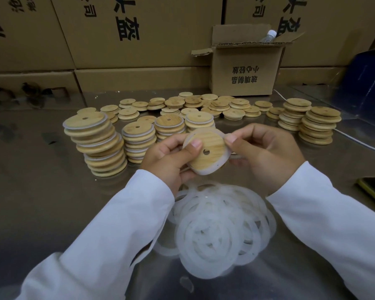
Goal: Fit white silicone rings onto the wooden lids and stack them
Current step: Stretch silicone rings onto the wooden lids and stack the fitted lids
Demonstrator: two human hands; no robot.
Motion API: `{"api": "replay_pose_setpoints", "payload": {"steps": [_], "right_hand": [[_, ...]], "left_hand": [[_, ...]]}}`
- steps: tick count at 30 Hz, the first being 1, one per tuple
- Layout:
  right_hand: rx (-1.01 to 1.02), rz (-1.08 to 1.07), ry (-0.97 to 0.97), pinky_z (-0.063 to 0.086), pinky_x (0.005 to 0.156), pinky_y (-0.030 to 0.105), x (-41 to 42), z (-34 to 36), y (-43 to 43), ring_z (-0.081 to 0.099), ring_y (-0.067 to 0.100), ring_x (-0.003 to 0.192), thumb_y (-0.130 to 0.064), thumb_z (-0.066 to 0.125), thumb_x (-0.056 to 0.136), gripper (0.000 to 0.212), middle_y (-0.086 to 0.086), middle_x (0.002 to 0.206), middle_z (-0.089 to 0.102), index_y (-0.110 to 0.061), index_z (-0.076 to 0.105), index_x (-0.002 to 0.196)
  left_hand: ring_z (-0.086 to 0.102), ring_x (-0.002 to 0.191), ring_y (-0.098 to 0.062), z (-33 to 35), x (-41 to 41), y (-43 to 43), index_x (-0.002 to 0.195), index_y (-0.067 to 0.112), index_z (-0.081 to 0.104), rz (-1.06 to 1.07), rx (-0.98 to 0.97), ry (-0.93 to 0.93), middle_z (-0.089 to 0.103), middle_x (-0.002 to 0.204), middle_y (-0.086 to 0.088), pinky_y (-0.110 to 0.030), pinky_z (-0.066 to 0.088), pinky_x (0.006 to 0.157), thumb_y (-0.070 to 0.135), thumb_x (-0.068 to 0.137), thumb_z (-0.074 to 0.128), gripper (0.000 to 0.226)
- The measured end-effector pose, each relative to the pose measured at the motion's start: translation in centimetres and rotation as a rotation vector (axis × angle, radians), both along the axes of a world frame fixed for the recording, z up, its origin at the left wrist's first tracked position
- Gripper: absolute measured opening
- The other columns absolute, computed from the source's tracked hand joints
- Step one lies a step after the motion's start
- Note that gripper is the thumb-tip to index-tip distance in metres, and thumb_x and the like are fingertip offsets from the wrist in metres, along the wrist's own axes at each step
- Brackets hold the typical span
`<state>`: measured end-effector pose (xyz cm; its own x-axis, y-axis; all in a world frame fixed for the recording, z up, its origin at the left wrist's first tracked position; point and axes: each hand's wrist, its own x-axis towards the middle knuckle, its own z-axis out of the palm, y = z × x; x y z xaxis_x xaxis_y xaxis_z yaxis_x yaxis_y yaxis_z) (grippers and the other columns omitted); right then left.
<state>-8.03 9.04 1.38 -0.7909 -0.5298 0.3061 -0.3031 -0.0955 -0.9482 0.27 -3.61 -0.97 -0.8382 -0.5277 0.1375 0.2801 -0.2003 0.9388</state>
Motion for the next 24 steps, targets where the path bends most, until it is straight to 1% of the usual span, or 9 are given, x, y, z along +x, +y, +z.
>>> {"api": "replay_pose_setpoints", "payload": {"steps": [3,6,9,11,13,16,19,21,24], "right_hand": [[0.006,-0.010,0.092,0.053,0.069,0.022,0.2,0.0,0.3,0.061,0.006,0.068,-0.014,0.067,0.079,0.012,-0.005,0.072,0.069,-0.020,0.066,0.068],[-0.012,-0.040,0.130,0.050,0.066,0.014,0.7,-0.7,0.2,0.060,0.007,0.068,-0.014,0.070,0.076,0.010,-0.003,0.073,0.069,-0.018,0.066,0.068],[0.000,-0.104,0.155,0.049,0.067,0.018,1.1,-1.6,-0.2,0.060,0.009,0.068,-0.018,0.070,0.076,0.010,-0.005,0.070,0.067,-0.019,0.064,0.068],[0.002,-0.158,0.171,0.049,0.068,0.019,0.8,-1.7,-0.3,0.060,0.008,0.070,-0.019,0.067,0.078,0.011,-0.007,0.069,0.065,-0.021,0.063,0.068],[0.011,-0.194,0.195,0.049,0.069,0.018,0.4,-1.6,-0.2,0.059,0.003,0.069,-0.019,0.066,0.080,0.012,-0.010,0.069,0.064,-0.023,0.062,0.069],[0.064,-0.182,0.255,0.049,0.074,0.022,0.4,-1.6,-0.1,0.059,0.004,0.074,-0.019,0.065,0.081,0.010,-0.010,0.073,0.064,-0.020,0.062,0.072],[0.121,-0.152,0.338,0.049,0.074,0.024,0.7,-1.7,-0.1,0.058,0.006,0.076,-0.020,0.064,0.080,0.008,-0.007,0.080,0.062,-0.019,0.062,0.073],[0.124,-0.152,0.303,0.049,0.075,0.023,0.7,-1.7,-0.2,0.058,0.005,0.077,-0.021,0.066,0.079,0.010,-0.009,0.085,0.059,-0.022,0.062,0.070],[0.117,-0.144,0.187,0.051,0.079,0.032,0.3,-1.4,-0.3,0.062,0.015,0.079,-0.020,0.068,0.080,0.014,-0.007,0.091,0.057,-0.021,0.062,0.067]], "left_hand": [[0.068,0.069,-0.014,0.2,0.2,0.1,0.082,0.011,0.066,0.006,-0.019,0.016,0.071,0.073,-0.002,-0.027,0.057,0.059,0.023,0.060,0.063,0.025],[0.067,0.072,-0.018,0.1,0.2,0.2,0.083,0.010,0.064,0.059,-0.039,0.026,0.069,0.079,-0.007,-0.028,0.058,0.060,0.022,0.060,0.064,0.026],[0.066,0.076,-0.022,-0.1,0.1,0.5,0.086,0.009,0.063,0.077,-0.040,0.040,0.069,0.084,-0.011,-0.031,0.057,0.063,0.020,0.058,0.066,0.030],[0.067,0.074,-0.022,-0.2,0.0,0.6,0.086,0.009,0.064,0.054,-0.039,0.030,0.071,0.080,-0.009,-0.031,0.058,0.064,0.014,0.055,0.074,0.033],[0.068,0.078,-0.022,-0.6,-0.2,0.5,0.084,0.014,0.065,0.036,-0.088,-0.012,0.072,0.080,-0.006,-0.034,0.058,0.070,0.006,0.052,0.080,0.036],[0.067,0.092,-0.028,-1.0,-0.3,0.6,0.082,0.022,0.068,0.029,-0.141,-0.063,0.073,0.088,-0.007,-0.044,0.054,0.083,0.017,0.056,0.071,0.026],[0.066,0.096,-0.032,-0.9,-0.1,0.6,0.083,0.024,0.071,0.056,-0.190,-0.079,0.072,0.092,-0.010,-0.048,0.051,0.088,0.022,0.060,0.081,0.025],[0.066,0.094,-0.033,-0.7,0.0,0.5,0.082,0.024,0.072,0.060,-0.217,-0.070,0.072,0.089,-0.010,-0.049,0.052,0.087,0.028,0.060,0.075,0.022],[0.068,0.088,-0.028,-0.6,0.1,0.4,0.084,0.021,0.070,0.018,-0.196,-0.062,0.072,0.085,-0.008,-0.036,0.058,0.069,0.029,0.058,0.067,0.028]]}}
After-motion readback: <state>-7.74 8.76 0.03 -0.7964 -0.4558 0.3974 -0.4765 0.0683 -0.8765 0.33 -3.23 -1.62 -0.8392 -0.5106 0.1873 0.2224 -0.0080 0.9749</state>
